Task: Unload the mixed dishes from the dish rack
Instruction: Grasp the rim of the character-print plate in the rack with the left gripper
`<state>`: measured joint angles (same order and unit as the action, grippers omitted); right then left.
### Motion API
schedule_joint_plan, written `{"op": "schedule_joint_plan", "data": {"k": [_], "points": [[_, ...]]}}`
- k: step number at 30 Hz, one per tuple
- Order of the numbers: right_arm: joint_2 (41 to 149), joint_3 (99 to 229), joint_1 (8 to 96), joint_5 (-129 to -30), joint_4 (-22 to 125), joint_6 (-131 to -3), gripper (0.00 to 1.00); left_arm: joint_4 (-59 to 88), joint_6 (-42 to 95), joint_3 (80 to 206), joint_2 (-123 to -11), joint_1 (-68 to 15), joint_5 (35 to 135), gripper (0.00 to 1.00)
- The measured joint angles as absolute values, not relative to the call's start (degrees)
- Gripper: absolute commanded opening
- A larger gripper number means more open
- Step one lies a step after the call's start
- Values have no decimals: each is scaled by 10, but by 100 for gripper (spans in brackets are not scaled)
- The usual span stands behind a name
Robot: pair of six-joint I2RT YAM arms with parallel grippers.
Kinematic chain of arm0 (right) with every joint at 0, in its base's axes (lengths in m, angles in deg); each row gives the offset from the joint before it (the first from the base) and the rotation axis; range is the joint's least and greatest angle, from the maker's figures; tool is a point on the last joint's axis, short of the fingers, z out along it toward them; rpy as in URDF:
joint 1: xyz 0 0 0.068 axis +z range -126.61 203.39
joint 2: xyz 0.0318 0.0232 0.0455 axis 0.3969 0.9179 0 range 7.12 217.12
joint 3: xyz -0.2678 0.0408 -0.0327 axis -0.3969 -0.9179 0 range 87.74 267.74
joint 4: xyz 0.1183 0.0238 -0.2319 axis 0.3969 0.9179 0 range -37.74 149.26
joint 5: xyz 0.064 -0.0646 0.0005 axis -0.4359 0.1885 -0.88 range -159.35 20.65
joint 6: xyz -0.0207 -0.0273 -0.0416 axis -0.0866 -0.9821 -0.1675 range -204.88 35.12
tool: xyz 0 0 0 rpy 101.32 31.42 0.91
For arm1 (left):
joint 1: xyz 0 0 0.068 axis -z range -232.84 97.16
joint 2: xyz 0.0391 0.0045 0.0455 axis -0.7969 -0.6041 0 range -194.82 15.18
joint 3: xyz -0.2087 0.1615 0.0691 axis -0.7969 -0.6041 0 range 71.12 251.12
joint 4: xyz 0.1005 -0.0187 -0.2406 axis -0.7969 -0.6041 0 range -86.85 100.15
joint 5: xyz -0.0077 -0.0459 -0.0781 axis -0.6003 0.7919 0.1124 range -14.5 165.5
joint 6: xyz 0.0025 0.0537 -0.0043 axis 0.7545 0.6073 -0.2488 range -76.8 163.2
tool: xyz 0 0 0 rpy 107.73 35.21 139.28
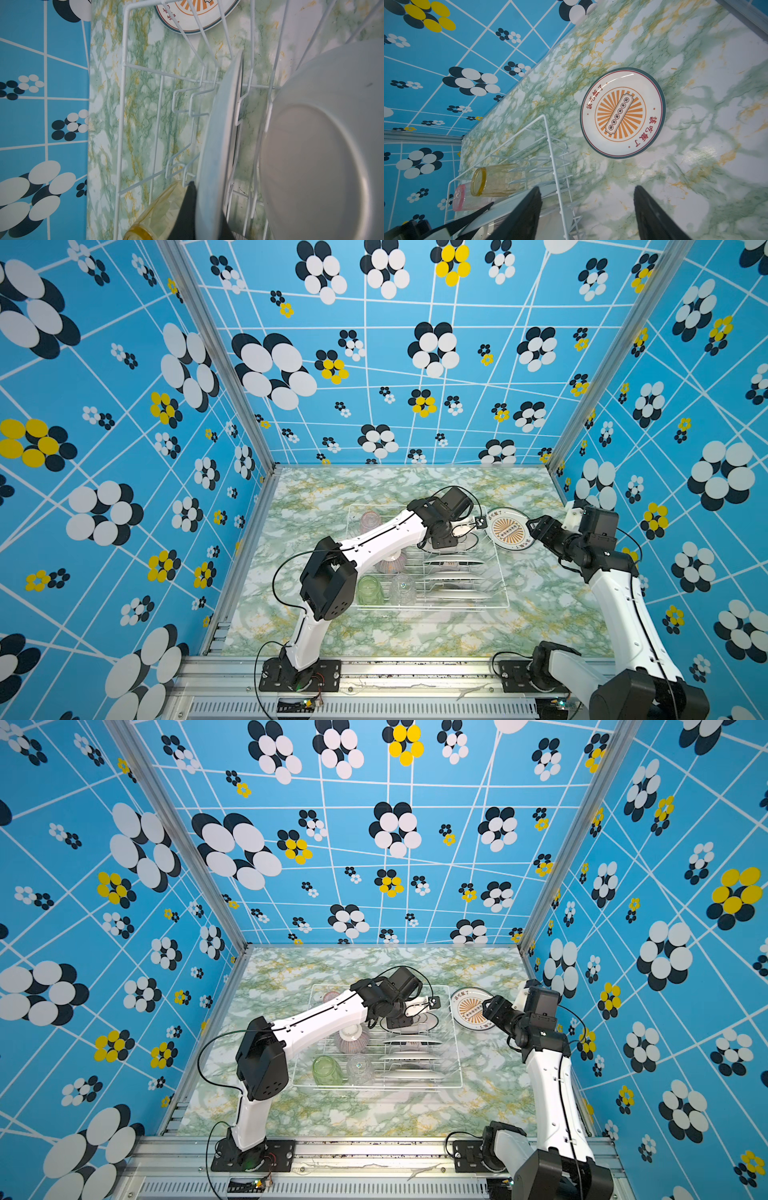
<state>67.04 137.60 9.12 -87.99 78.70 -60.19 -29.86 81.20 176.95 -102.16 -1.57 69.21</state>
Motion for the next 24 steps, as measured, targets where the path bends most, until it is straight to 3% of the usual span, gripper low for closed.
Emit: {"op": "schedule_joint_plan", "data": {"k": [11,24], "points": [[663,1376,91,-888,787,-601,71,-304,798,1769,-1013,-15,686,0],[649,1376,102,-920,786,-601,70,-291,719,1769,-905,-51,719,0]]}}
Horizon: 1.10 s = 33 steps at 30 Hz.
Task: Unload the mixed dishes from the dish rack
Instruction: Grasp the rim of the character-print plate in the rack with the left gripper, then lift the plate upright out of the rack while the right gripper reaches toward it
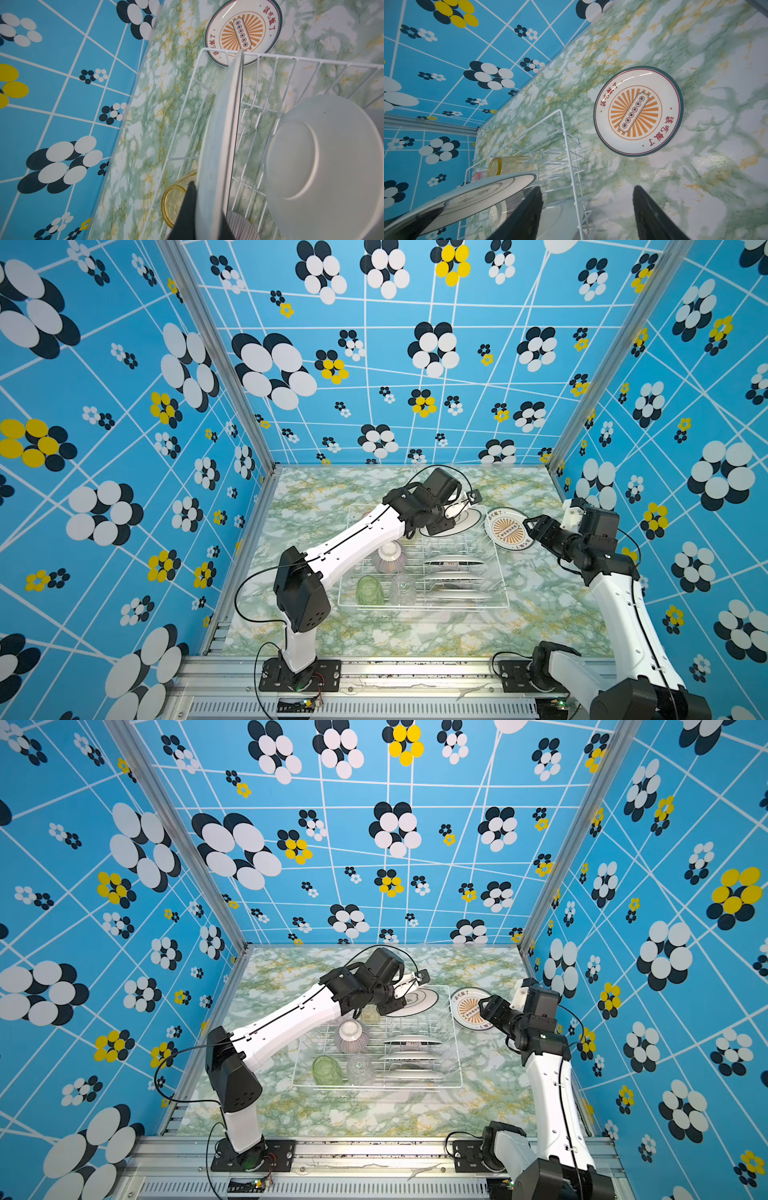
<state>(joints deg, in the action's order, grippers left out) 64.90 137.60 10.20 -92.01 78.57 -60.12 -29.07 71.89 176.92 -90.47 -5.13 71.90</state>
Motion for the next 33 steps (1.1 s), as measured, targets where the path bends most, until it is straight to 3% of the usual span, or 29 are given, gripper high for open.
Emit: {"op": "schedule_joint_plan", "data": {"k": [11,19,33], "points": [[627,1359,145,-1077,691,-600,65,-244,528,1753,-855,-188,974,0],[644,1336,186,-1143,599,-569,64,-104,340,1694,-860,-246,1194,0],[677,1314,235,-1166,446,-484,61,37,188,1679,-918,-249,1316,0]]}}
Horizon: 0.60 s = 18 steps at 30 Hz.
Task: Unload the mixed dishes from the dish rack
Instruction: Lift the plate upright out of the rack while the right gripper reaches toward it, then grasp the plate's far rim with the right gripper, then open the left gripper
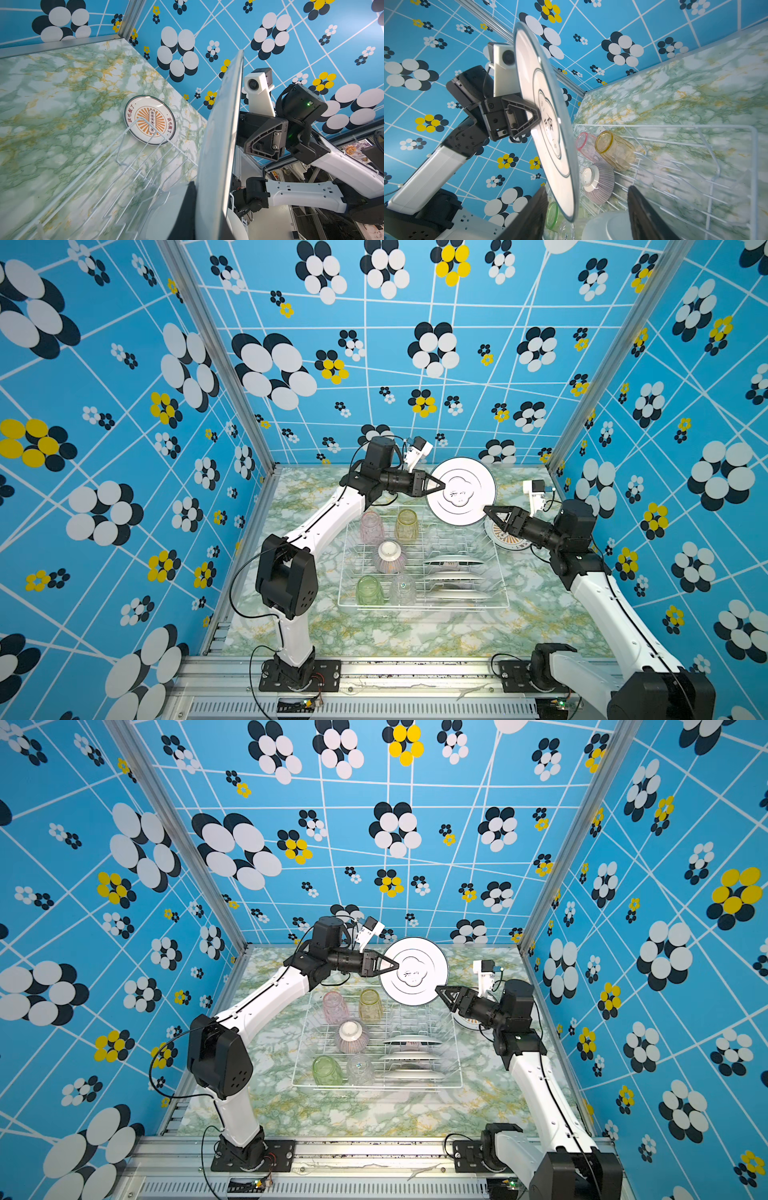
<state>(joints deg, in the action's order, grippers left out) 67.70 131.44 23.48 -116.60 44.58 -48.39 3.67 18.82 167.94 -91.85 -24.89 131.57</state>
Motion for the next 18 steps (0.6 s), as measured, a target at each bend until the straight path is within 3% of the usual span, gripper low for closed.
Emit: {"op": "schedule_joint_plan", "data": {"k": [7,15,18], "points": [[702,1314,240,-1166,390,-449,50,99,137,1679,-941,-237,1343,0],[716,1314,259,-1166,341,-412,27,171,77,1679,-973,-228,1366,0],[719,1314,260,-1161,338,-403,13,179,67,1679,-977,-228,1371,0]]}}
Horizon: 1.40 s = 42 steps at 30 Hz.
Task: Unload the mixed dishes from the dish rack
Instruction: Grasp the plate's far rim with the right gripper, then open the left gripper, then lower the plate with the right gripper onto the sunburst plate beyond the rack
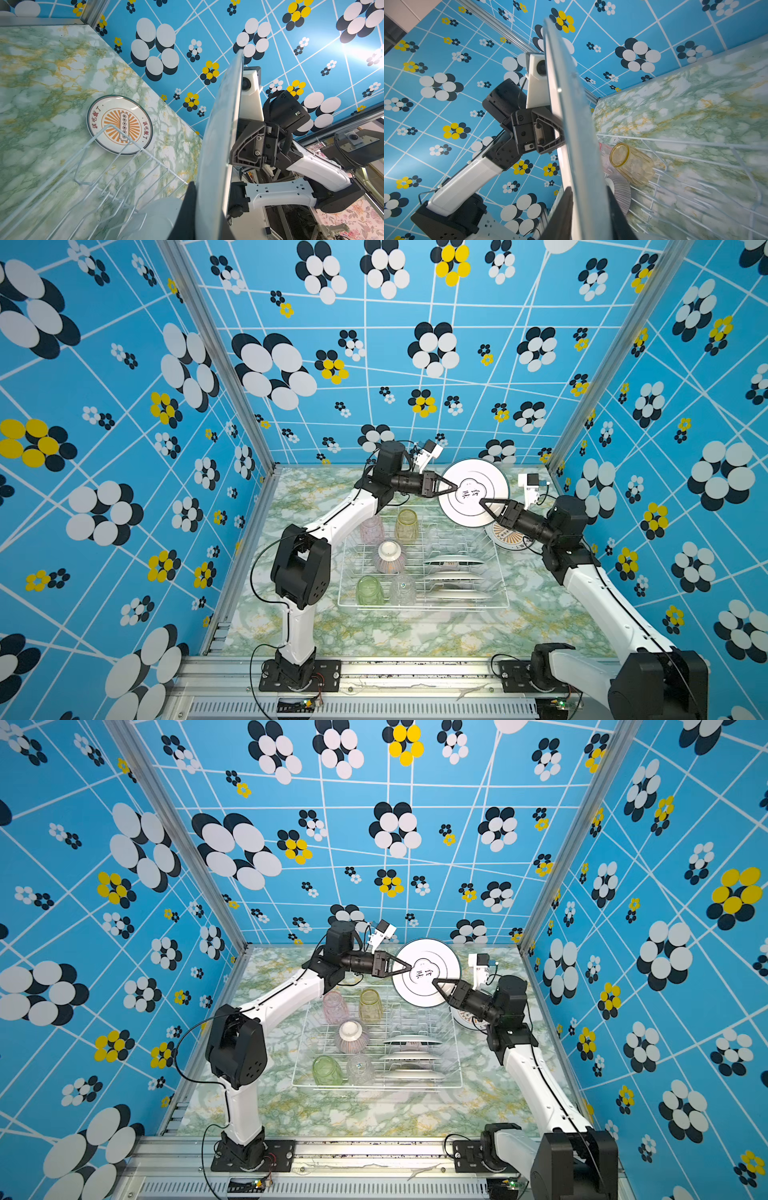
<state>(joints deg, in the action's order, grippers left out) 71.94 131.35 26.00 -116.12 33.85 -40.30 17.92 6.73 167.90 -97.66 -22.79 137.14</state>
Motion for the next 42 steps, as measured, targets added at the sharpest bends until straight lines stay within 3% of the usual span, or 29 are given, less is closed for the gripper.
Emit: {"op": "schedule_joint_plan", "data": {"k": [4,8,9,10,11,17,28,33,42], "points": [[719,1314,260,-1165,334,-397,0,179,68,1679,-977,-231,1381,4],[719,1314,261,-1164,336,-397,0,179,81,1675,-975,-231,1377,32],[719,1314,262,-1162,338,-396,0,178,84,1670,-974,-230,1376,45],[719,1314,262,-1160,341,-396,0,176,92,1667,-972,-229,1375,93],[719,1314,262,-1157,344,-396,0,175,96,1661,-970,-228,1373,99],[709,1321,262,-1125,399,-420,0,112,166,1635,-931,-226,1340,99],[709,1369,187,-1039,546,-479,0,-154,413,1633,-793,-177,1043,99],[716,1376,135,-993,611,-511,0,-224,452,1622,-790,-177,943,99],[768,1362,40,-966,626,-516,0,-275,460,1621,-802,-177,872,99]]}}
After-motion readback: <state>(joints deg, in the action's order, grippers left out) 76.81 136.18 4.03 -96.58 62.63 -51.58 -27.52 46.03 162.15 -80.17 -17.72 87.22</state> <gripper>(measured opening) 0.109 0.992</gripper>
